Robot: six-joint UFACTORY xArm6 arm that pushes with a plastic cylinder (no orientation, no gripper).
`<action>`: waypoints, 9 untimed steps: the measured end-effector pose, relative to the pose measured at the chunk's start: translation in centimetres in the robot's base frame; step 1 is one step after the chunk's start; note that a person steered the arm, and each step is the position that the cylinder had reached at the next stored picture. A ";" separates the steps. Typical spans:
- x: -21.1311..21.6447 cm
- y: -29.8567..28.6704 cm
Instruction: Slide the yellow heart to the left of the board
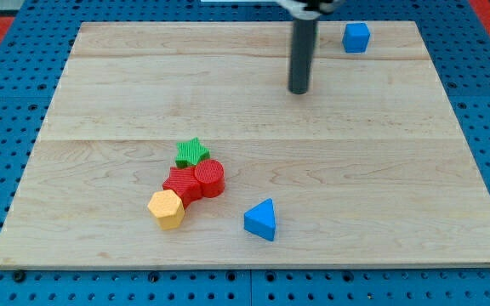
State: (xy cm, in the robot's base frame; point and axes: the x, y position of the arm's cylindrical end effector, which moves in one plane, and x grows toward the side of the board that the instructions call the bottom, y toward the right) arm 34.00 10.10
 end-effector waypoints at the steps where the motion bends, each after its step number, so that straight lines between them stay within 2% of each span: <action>1: -3.1 1.4; 2: -3.9 4.3; 3: -5.2 3.5; 4: -6.3 -5.1; 5: -9.1 -9.6; 6: -8.4 -10.6; 7: -7.7 -4.4; 9: -8.8 -21.8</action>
State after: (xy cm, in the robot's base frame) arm 25.21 -11.72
